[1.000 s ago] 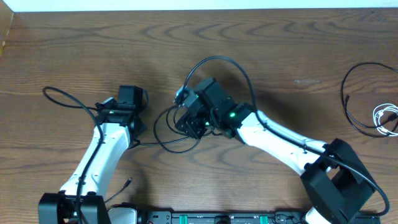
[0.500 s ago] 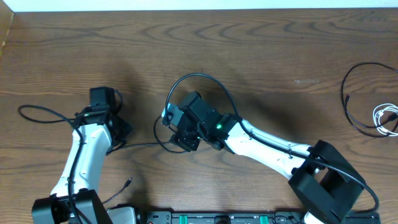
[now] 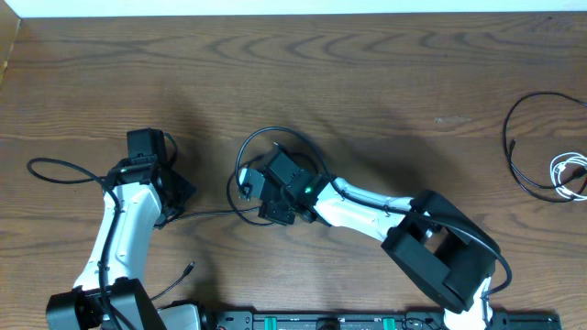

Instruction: Untangle cables

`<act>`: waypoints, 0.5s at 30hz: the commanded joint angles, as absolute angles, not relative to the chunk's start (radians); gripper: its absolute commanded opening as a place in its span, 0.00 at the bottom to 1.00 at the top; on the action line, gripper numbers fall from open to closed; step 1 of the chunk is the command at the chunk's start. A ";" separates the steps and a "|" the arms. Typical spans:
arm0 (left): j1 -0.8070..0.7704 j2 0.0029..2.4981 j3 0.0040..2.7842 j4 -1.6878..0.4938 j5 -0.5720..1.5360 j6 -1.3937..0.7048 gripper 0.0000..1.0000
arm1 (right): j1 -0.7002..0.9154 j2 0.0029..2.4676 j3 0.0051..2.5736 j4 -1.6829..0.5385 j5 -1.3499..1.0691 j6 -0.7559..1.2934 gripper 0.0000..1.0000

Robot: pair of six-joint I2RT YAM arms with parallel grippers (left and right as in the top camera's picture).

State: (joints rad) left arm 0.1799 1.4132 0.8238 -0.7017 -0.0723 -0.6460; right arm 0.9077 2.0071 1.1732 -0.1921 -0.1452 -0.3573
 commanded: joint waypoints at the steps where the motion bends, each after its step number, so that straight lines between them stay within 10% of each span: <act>1: 0.184 1.420 0.806 -0.706 -0.067 -0.628 0.61 | 0.911 2.074 1.181 -0.207 -0.104 -0.373 0.58; 6: 0.184 1.420 0.806 -0.706 -0.067 -0.628 0.61 | 0.922 2.091 1.181 -0.286 -0.115 -0.352 0.05; 15: 0.184 1.420 0.806 -0.706 -0.059 -0.628 0.61 | 0.894 2.054 1.193 -0.308 -0.053 -0.108 0.01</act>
State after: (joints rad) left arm 0.1799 1.4132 0.8230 -0.7021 -0.0647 -0.6456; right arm 0.9188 2.0274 1.2182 -0.2684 -0.1402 -0.2562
